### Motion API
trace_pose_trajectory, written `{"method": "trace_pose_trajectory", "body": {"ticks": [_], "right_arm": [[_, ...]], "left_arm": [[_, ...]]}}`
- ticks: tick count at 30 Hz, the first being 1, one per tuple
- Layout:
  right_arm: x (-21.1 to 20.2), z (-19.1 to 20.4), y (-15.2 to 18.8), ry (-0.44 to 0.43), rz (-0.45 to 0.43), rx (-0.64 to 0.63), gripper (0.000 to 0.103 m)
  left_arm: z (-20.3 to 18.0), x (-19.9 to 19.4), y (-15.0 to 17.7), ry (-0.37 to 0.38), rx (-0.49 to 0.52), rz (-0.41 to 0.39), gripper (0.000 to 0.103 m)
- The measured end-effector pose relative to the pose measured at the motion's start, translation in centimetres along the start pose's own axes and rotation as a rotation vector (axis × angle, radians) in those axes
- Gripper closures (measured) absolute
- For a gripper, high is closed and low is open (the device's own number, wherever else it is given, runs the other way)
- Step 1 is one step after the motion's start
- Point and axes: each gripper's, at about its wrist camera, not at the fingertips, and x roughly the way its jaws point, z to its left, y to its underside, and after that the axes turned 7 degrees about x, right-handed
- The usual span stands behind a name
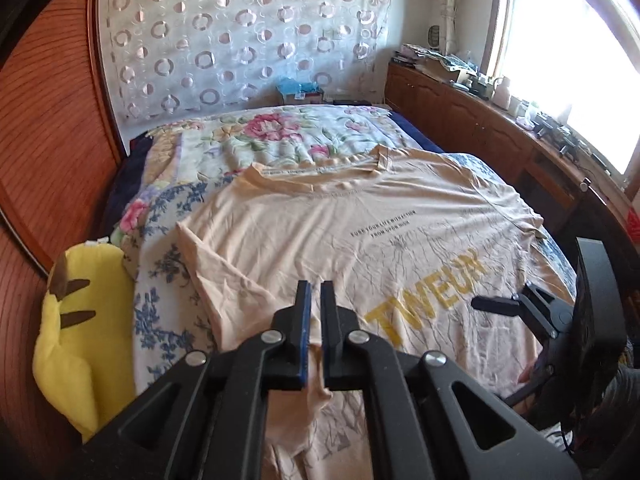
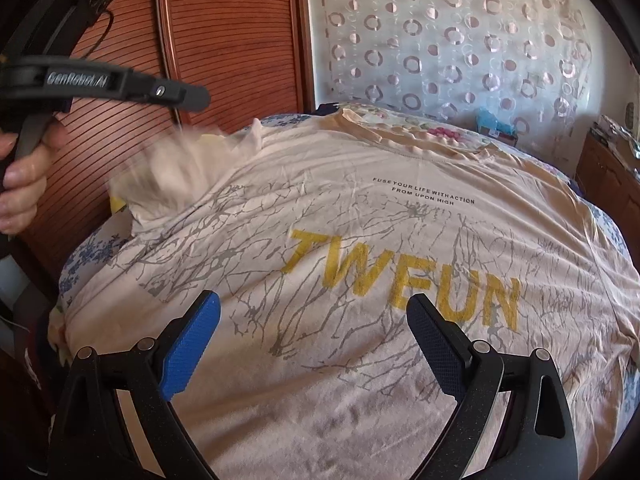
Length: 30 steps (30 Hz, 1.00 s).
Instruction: Fold small clothes
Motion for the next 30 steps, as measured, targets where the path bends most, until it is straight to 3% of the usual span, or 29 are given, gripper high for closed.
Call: {"method": "trace_pose_trajectory", "body": {"ticks": [3,7,8,10,13,16,22,25,30], "right_arm": [[-0.2,-0.4,-0.1,-0.012,-0.003,0.013,0.007],[-0.3,-0.6,-0.8,-0.040,-0.001,0.010,0.008],[-0.3,-0.7,-1.0,-0.049,-0.001,0.006,0.014],[-0.1,-0.3,-1.9,-0.078,0.003,-0.011,0.022],[0.4,0.7,-3.3,-0.125,0.003,-0.043,0.045],[1.6,2.3,-4.8,-0.190,0.017,-0.088,0.050],[5.2,6.0,-6.7,-0.250,0.087,-0.179,0.052],[7.1,7.5,-7.0,-0.265,0.135,-0.221,0.065],[9.1,9.3,-6.5,-0.282,0.181,-0.306,0.072]], "left_arm": [[1.1,-1.0,1.0,-0.007,-0.046,-0.021,0.078],[3.4,-1.7,3.1,-0.075,-0.065,-0.016,0.075],[4.4,-1.6,4.0,-0.087,-0.081,0.000,0.074],[5.7,-1.1,5.3,-0.093,-0.105,0.025,0.073],[7.5,0.5,7.9,-0.129,-0.115,0.087,0.072],[8.2,1.9,9.8,-0.155,-0.122,0.135,0.071],[8.3,2.6,10.9,-0.157,-0.125,0.147,0.070],[8.0,2.8,10.9,-0.151,-0.118,0.158,0.070],[8.0,2.9,11.0,-0.155,-0.113,0.157,0.070]]}}
